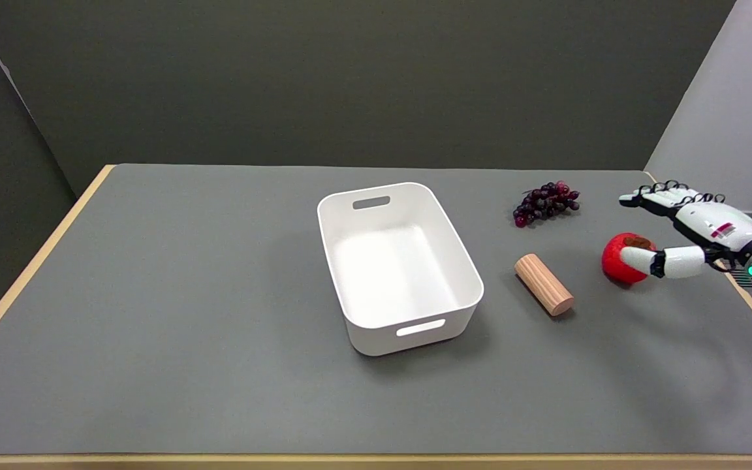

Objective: Pick up tomato.

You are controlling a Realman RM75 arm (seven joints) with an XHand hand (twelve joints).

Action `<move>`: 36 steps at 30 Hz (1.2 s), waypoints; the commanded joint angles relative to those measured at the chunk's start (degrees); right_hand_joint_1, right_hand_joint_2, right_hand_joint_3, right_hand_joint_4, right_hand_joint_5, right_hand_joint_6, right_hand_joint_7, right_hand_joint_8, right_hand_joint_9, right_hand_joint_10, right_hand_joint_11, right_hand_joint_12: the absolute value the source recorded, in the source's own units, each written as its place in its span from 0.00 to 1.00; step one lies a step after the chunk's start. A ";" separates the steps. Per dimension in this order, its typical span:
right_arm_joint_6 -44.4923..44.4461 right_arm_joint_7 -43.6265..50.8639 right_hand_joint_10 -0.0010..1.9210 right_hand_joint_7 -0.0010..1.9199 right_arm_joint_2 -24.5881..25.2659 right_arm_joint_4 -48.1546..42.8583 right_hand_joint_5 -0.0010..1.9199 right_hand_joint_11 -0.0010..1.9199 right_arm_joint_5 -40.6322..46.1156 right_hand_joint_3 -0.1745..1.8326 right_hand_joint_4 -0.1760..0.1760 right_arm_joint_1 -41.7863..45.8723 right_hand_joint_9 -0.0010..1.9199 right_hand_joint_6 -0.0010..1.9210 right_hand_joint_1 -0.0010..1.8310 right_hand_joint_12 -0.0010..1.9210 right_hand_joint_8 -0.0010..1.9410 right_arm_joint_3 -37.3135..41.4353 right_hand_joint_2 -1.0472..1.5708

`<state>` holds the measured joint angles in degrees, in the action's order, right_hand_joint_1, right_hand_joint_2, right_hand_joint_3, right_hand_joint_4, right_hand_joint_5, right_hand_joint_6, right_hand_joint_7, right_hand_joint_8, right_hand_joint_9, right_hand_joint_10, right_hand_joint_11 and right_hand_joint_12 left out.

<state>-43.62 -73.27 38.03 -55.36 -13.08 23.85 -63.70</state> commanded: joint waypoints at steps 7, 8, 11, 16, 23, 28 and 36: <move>6.72 -1.57 0.24 0.07 1.71 0.14 0.09 0.00 -3.21 0.48 0.63 -4.21 0.00 0.19 0.15 0.52 0.13 -7.69 0.61; 6.69 -1.57 0.23 0.06 1.71 0.14 0.09 0.00 -3.21 0.49 0.63 -4.40 0.00 0.19 0.15 0.52 0.14 -7.69 0.61; 6.53 -1.57 0.22 0.05 1.50 0.09 0.08 0.00 -3.21 0.52 0.63 -4.87 0.00 0.21 0.17 0.51 0.16 -7.80 0.60; 6.75 -1.41 0.23 0.07 1.31 0.14 0.09 0.00 -3.21 0.48 0.63 -5.63 0.00 0.19 0.15 0.52 0.13 -8.64 0.61; 6.37 -1.57 0.21 0.04 1.23 0.70 0.06 0.00 -3.21 0.55 0.65 -5.99 0.00 0.23 0.20 0.50 0.18 -8.81 0.60; 6.37 -1.57 0.24 0.07 1.23 0.92 0.09 0.00 -3.29 0.49 0.64 -5.99 0.00 0.19 0.17 0.53 0.13 -8.81 0.61; 6.21 -1.57 0.25 0.07 1.23 2.17 0.09 0.00 -3.29 0.49 0.65 -5.96 0.00 0.19 0.18 0.53 0.14 -8.89 0.61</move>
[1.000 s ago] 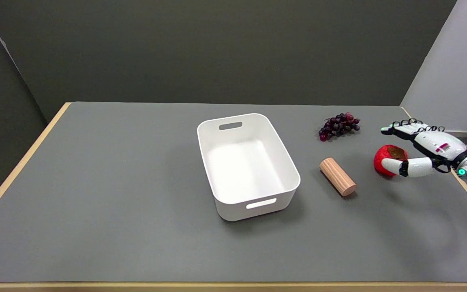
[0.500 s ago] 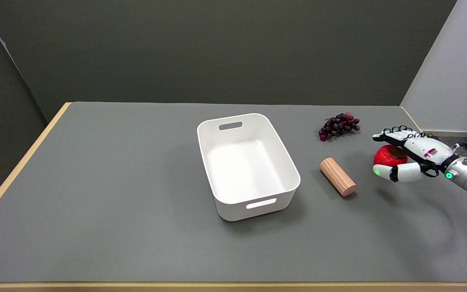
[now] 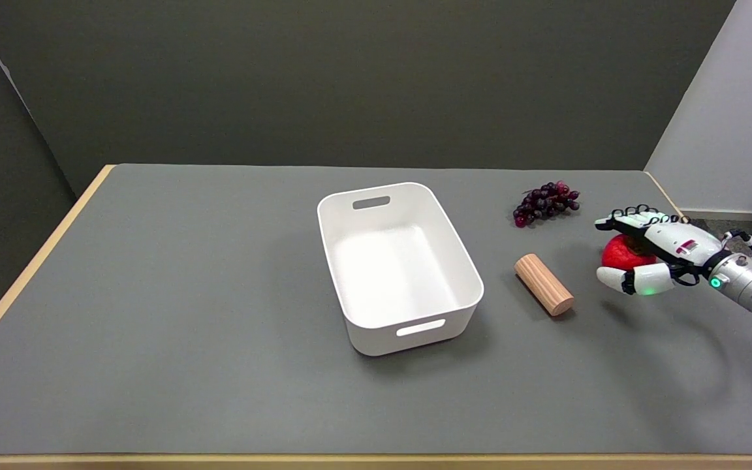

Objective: Pick up tomato.

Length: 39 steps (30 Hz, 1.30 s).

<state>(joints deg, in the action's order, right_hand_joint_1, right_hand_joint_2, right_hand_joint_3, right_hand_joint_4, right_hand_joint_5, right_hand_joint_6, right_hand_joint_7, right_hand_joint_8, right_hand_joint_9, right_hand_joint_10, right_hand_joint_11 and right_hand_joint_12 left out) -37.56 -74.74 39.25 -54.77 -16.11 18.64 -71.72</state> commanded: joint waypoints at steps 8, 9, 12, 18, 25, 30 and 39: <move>-0.61 0.12 0.26 0.07 0.02 2.79 0.09 0.00 -0.33 0.50 0.66 -0.78 0.00 0.19 0.19 0.54 0.14 -0.87 0.61; -0.64 0.26 0.26 0.07 0.02 2.88 0.09 0.00 -0.33 0.50 0.66 -0.78 0.00 0.19 0.19 0.54 0.14 -0.87 0.61; -0.64 0.38 0.26 0.07 0.02 2.98 0.09 0.00 -0.53 0.50 0.66 -0.78 0.00 0.20 0.23 0.55 0.14 -0.72 0.61; -0.64 0.51 0.31 0.08 -0.06 2.90 0.10 0.03 -4.30 0.57 0.70 -1.69 0.03 0.22 0.40 0.65 0.15 -0.60 0.62; -1.70 5.44 0.46 0.17 0.79 3.04 0.17 0.25 -5.68 0.59 0.78 -3.59 0.18 0.33 0.58 0.86 0.18 -0.87 0.66; -3.97 5.81 0.58 0.31 0.90 3.98 0.24 0.33 -5.22 0.49 0.87 -5.03 0.29 0.63 0.57 0.90 0.38 -0.87 0.75; -10.31 5.81 0.66 0.44 0.60 4.23 0.28 0.40 0.21 0.17 0.16 -7.00 0.43 0.81 0.64 1.00 0.70 0.36 0.86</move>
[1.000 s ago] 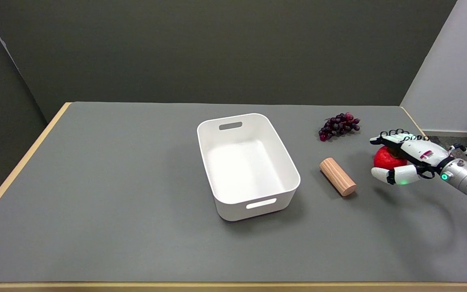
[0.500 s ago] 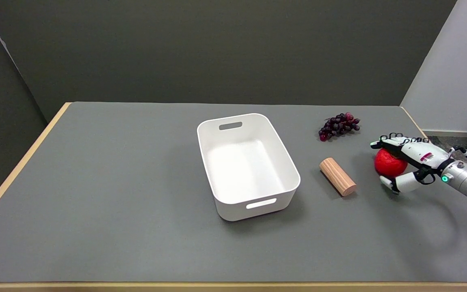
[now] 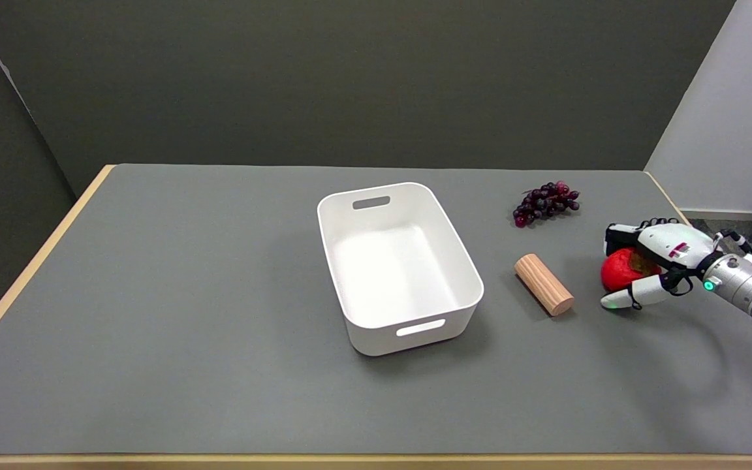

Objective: Pick up tomato.

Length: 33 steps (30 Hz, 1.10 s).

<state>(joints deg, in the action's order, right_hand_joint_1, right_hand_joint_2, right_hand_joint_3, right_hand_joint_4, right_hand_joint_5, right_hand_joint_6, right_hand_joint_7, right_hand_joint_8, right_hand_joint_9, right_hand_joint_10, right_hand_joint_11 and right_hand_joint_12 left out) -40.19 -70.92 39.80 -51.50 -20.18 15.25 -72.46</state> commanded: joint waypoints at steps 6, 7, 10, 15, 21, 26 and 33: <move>-12.22 2.00 0.70 0.44 -0.38 -1.05 0.29 0.41 9.50 0.21 0.15 -4.97 0.44 0.79 0.64 1.00 0.71 2.44 0.84; -12.54 2.00 0.71 0.44 -0.43 -1.54 0.29 0.41 9.85 0.22 0.15 -5.16 0.43 0.79 0.64 1.00 0.71 2.56 0.84; -13.48 2.00 0.74 0.45 -0.54 -4.91 0.30 0.42 11.34 0.24 0.17 -5.46 0.43 0.78 0.64 1.00 0.71 4.05 0.83; -15.08 2.00 0.75 0.45 -0.84 -12.45 0.31 0.43 14.33 0.24 0.19 -6.13 0.43 0.78 0.64 1.00 0.71 5.30 0.82; -14.25 2.35 0.75 0.45 -0.88 -20.85 0.31 0.44 14.45 0.24 0.20 -8.17 0.43 0.78 0.64 1.00 0.71 3.03 0.82; -11.13 3.74 0.75 0.45 0.80 -26.82 0.31 0.44 14.45 0.24 0.19 -12.87 0.43 0.78 0.64 1.00 0.71 -3.02 0.82; -4.89 3.81 0.76 0.45 4.09 -31.86 0.31 0.44 13.77 0.24 0.14 -19.68 0.43 0.77 0.65 1.00 0.71 -12.85 0.82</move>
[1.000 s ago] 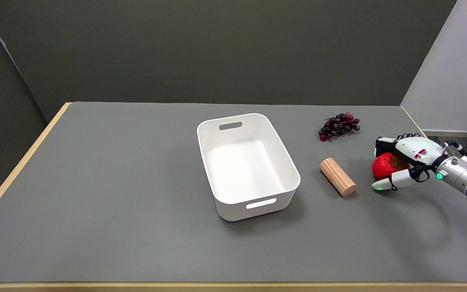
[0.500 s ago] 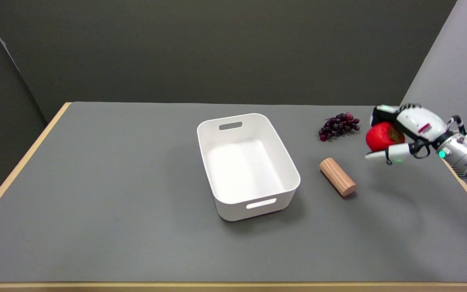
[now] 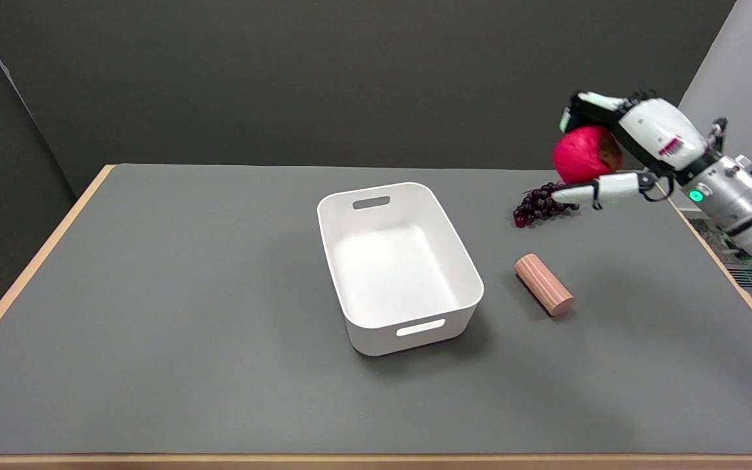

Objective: Pick up tomato.

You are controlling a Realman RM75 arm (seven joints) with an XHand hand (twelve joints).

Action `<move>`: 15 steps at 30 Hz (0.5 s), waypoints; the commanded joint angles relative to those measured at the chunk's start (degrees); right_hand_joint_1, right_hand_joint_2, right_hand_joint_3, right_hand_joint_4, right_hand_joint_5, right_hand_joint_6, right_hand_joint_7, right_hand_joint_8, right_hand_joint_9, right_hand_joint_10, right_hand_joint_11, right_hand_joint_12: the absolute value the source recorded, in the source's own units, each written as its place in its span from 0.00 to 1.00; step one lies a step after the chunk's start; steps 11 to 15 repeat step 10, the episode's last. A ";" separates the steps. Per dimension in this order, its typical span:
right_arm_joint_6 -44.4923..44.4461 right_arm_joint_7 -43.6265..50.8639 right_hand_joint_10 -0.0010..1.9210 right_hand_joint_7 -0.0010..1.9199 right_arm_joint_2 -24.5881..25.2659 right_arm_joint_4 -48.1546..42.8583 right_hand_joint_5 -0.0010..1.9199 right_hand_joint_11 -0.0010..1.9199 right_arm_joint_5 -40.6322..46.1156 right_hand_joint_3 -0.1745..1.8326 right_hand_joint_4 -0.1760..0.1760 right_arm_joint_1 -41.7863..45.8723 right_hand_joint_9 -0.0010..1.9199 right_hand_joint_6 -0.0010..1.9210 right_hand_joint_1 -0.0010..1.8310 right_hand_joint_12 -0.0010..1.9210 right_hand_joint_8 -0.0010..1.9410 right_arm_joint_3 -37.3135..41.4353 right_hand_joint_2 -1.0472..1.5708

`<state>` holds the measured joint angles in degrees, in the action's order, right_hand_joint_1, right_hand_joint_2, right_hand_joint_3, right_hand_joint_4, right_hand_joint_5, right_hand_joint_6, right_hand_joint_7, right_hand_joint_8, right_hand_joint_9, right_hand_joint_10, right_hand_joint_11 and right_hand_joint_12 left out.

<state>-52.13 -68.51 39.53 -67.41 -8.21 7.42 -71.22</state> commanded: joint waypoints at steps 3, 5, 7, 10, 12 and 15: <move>9.60 1.58 0.76 0.46 6.00 -17.77 0.31 0.44 0.98 0.25 0.13 -15.41 0.43 0.77 0.65 1.00 0.71 -19.29 0.82; 11.69 1.58 0.76 0.46 7.49 -18.85 0.31 0.43 0.05 0.25 0.14 -17.96 0.43 0.77 0.65 1.00 0.71 -23.10 0.82; 14.01 1.58 0.76 0.46 9.28 -19.78 0.31 0.43 -2.00 0.25 0.13 -20.21 0.43 0.77 0.65 1.00 0.71 -26.21 0.82; 17.16 1.58 0.76 0.46 11.82 -20.75 0.31 0.43 -4.98 0.24 0.14 -22.12 0.43 0.77 0.65 1.00 0.71 -29.67 0.82; 17.16 1.58 0.76 0.46 11.82 -20.75 0.31 0.43 -4.98 0.24 0.14 -22.12 0.43 0.77 0.65 1.00 0.71 -29.67 0.82; 17.16 1.58 0.76 0.46 11.82 -20.75 0.31 0.43 -4.98 0.24 0.14 -22.12 0.43 0.77 0.65 1.00 0.71 -29.67 0.82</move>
